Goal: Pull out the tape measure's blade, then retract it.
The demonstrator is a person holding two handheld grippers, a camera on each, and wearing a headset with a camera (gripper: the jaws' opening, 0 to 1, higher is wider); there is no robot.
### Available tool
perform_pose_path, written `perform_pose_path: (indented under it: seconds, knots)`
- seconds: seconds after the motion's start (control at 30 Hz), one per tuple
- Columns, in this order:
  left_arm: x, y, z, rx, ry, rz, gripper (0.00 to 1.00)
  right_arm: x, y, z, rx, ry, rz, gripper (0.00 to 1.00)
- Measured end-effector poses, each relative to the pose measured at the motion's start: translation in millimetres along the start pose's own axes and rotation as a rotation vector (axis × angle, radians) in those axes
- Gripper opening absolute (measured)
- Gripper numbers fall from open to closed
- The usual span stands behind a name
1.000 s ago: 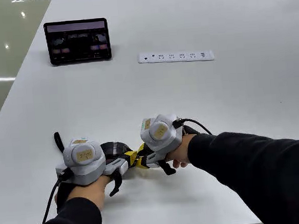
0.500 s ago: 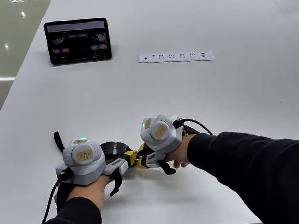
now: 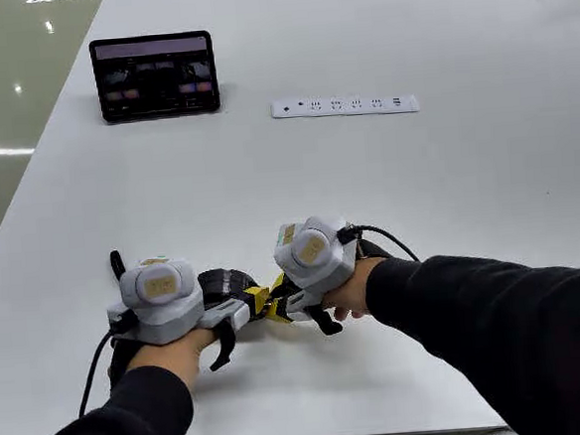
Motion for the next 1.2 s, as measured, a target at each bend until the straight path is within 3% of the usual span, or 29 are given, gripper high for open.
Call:
perform_pose_path:
  seconds: [0.2,0.23,0.27,0.37,0.47,0.53,0.57,0.77,0.8,0.87,0.93,1.0,1.2]
  knots:
    - [14.5,15.0,0.1,0.001,-0.083,-0.025,0.82,15.8,-3.0,-3.6,-0.015,-0.023,-0.032,0.16]
    - [18.4,12.0,-6.5,0.008,-0.146,0.014,0.83,21.0,-4.6,-4.7,-0.018,-0.031,-0.037,0.17]
    - [20.1,10.9,-7.0,0.0,-0.158,0.03,0.8,23.3,-5.2,-5.3,-0.02,-0.036,-0.041,0.19]
    - [32.8,20.5,-5.5,-0.192,-0.181,-0.018,0.78,44.0,-15.1,-9.8,-0.042,-0.076,-0.074,0.26]
    - [41.9,14.0,-2.8,-0.19,-0.205,0.022,0.86,63.1,-27.2,-15.8,-0.061,-0.116,-0.093,0.32]
    - [47.3,20.5,-3.9,-0.181,-0.243,-0.038,1.0,78.1,-35.9,-19.9,-0.075,-0.143,-0.107,0.35]
    - [52.1,23.5,-3.6,-0.174,-0.258,-0.063,1.0,87.4,-41.2,-23.2,-0.085,-0.166,-0.115,0.36]
    - [69.2,19.3,10.9,-0.211,-0.254,-0.039,1.0,133.4,-66.1,-29.9,-0.17,-0.254,-0.17,0.45]
    - [71.6,18.7,13.5,-0.21,-0.252,-0.038,1.0,139.1,-71.4,-29.2,-0.175,-0.263,-0.171,0.46]
    - [78.1,16.0,28.0,-0.228,-0.201,-0.024,1.0,152.6,-86.2,-26.4,-0.195,-0.275,-0.168,0.48]
    - [83.3,12.7,31.1,-0.185,-0.229,-0.021,1.0,163.9,-96.1,-23.6,-0.203,-0.281,-0.168,0.51]
    - [90.4,10.0,43.6,-0.182,-0.205,-0.016,1.0,182.2,-108.4,-19.8,-0.203,-0.297,-0.161,0.54]
    - [107.1,9.7,53.5,-0.195,-0.174,-0.012,1.0,222.8,-129.8,-19.0,-0.222,-0.337,-0.153,0.65]
Point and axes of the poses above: the centre of the closed fingertips' face, and the gripper's own axes: x roughly backward along the fingers, z roughly to its left, y roughly out of its top, the point moved 3 cm from there along x, roughly backward along the fingers, and after that the axes turned 7 degrees about -y, right-handed, at the moved point
